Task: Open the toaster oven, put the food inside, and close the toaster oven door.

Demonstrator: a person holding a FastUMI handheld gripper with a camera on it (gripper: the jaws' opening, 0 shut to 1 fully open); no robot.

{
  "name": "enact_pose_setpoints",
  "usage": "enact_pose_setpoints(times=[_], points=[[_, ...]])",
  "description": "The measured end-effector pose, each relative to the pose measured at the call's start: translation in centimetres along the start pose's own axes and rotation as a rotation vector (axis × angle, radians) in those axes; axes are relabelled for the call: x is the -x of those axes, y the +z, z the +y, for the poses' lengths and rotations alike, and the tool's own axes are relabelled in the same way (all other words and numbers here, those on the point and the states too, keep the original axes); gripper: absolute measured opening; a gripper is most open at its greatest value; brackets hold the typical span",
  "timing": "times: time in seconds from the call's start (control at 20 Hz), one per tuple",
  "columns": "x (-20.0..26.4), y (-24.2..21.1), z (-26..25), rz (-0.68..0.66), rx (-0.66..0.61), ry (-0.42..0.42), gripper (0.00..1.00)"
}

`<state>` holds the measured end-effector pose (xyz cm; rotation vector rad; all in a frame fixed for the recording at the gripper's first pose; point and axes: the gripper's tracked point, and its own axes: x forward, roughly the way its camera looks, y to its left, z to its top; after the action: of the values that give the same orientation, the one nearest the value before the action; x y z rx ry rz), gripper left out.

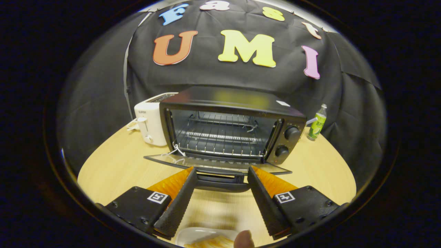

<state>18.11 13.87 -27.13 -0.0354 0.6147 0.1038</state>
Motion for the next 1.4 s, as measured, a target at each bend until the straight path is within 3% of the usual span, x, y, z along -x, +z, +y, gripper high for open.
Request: enact_pose_setpoints(times=[0.4,0.8,1.0,1.25,1.4], points=[[0.4,-4.3,0.3,0.150,-0.091,0.093,0.98],[7.7,-2.8,-0.4,-0.011,-0.182,0.103,0.98],[11.8,-4.1,-0.2,-0.066,-0.154,0.095,0.99],[14.0,-9.0,1.4,-0.013,-0.161,0.114,0.99],[13.5,-12.9,1.7,0.053,-0.180,0.073,1.00]])
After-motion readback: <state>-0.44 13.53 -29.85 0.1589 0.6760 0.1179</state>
